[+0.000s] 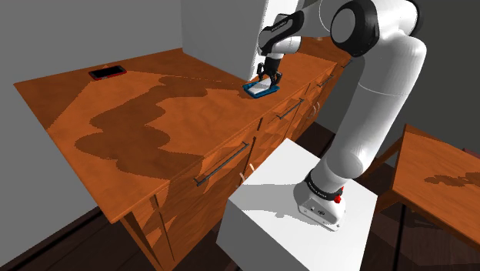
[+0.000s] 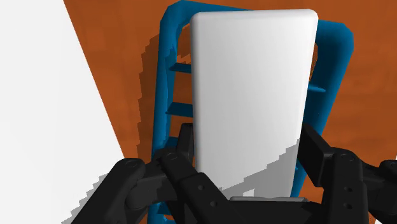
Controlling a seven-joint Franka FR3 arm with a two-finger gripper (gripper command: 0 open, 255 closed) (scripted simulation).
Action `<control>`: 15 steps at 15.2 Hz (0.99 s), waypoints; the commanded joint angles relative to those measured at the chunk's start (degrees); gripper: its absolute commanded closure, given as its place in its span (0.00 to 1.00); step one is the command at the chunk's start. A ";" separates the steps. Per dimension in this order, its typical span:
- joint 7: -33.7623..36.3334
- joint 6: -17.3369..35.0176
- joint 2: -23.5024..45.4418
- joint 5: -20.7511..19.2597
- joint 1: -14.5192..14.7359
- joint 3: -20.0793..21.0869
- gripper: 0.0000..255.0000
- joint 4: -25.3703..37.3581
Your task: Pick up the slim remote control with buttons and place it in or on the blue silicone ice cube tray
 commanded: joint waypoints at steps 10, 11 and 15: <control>-0.01 0.07 0.03 0.03 -0.01 0.01 0.00 -0.01; 0.52 -1.60 -1.11 -0.76 0.24 -0.23 0.00 0.68; 1.82 -6.37 -3.95 -2.68 0.78 -0.68 0.00 3.02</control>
